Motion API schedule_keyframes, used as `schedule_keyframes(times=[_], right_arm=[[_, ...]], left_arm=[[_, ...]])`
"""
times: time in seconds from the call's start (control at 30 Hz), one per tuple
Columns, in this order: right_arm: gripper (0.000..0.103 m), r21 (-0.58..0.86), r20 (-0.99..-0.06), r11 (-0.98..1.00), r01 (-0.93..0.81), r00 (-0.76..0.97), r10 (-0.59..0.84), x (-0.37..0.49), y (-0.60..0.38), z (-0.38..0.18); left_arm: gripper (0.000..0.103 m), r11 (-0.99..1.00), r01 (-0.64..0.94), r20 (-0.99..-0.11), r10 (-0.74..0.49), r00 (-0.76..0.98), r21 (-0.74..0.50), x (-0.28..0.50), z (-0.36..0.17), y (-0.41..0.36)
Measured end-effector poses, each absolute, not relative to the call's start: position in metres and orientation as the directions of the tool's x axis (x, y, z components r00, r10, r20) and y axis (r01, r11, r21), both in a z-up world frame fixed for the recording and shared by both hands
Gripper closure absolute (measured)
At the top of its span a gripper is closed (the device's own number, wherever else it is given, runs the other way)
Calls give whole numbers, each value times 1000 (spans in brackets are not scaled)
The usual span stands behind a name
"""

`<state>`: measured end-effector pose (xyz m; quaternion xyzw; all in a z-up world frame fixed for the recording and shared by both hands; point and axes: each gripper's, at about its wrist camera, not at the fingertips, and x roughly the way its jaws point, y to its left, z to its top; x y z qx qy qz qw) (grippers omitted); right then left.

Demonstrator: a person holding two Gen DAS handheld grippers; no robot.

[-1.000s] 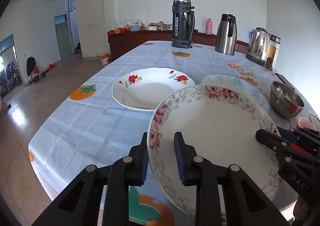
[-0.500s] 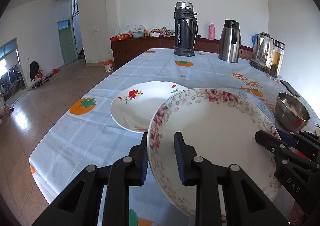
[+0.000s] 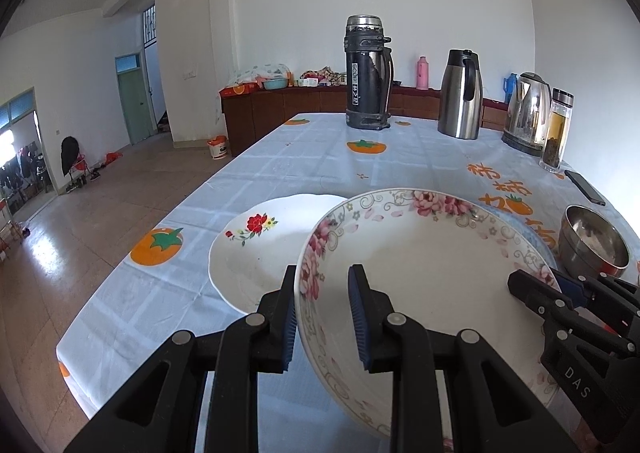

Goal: Organize plates and bowls
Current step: 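Lift the pink-floral plate with both grippers off the table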

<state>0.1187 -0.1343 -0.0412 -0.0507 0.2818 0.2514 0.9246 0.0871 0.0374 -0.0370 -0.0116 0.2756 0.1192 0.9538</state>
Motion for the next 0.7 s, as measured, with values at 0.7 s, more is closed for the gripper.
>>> schedule_keyframes(times=[0.7], right_arm=[[82,54,-507,905,-421,770,388,134,-142,-36]], left_arm=[[77,973,-225,-487,223,845,54,114,-33,26]])
